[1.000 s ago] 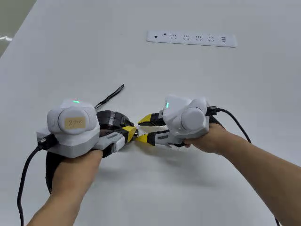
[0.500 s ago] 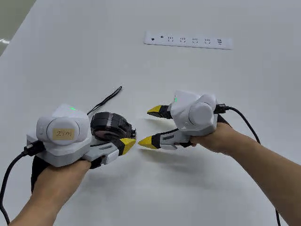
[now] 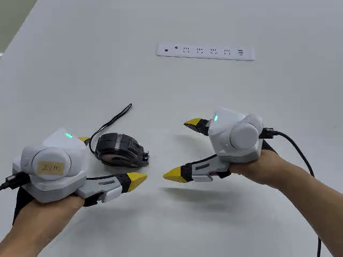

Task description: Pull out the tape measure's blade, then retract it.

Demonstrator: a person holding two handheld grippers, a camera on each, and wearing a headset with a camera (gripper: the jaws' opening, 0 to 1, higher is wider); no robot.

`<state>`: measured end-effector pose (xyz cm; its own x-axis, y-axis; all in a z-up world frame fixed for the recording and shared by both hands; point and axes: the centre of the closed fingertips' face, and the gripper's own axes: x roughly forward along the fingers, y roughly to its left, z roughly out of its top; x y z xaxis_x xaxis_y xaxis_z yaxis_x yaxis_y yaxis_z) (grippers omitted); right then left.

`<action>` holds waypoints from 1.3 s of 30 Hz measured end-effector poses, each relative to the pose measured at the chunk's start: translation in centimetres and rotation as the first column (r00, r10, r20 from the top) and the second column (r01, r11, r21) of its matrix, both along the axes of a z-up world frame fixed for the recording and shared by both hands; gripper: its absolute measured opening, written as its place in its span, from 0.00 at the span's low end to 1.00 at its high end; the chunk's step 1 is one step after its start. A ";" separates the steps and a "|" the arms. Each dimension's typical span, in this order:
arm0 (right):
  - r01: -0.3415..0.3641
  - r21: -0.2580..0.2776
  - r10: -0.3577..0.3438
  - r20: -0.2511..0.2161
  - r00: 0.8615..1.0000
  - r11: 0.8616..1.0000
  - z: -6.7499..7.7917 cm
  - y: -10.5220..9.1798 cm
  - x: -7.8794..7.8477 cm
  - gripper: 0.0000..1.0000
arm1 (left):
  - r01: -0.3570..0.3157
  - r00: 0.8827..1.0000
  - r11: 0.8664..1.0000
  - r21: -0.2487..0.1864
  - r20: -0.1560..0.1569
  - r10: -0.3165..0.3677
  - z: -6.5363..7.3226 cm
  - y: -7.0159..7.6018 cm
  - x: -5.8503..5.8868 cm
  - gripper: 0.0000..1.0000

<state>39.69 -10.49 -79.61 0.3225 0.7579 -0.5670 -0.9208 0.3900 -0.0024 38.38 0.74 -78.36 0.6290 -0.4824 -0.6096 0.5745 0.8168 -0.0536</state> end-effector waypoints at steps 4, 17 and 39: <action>0.042 0.021 -0.042 0.004 0.999 0.999 0.2 -1.0 0.0 0.91 | 0.010 1.000 1.000 -0.012 -0.001 -0.010 0.1 -0.1 -0.2 0.92; 0.138 0.072 -0.138 0.004 0.990 0.988 1.1 -2.9 -0.3 1.00 | 0.070 0.997 0.997 -0.028 0.019 -0.069 0.6 -0.6 -0.5 1.00; 0.253 0.129 -0.256 0.001 0.967 0.959 2.4 -6.9 -3.6 1.00 | 0.088 0.996 0.993 -0.075 0.031 -0.086 1.4 0.6 -1.8 1.00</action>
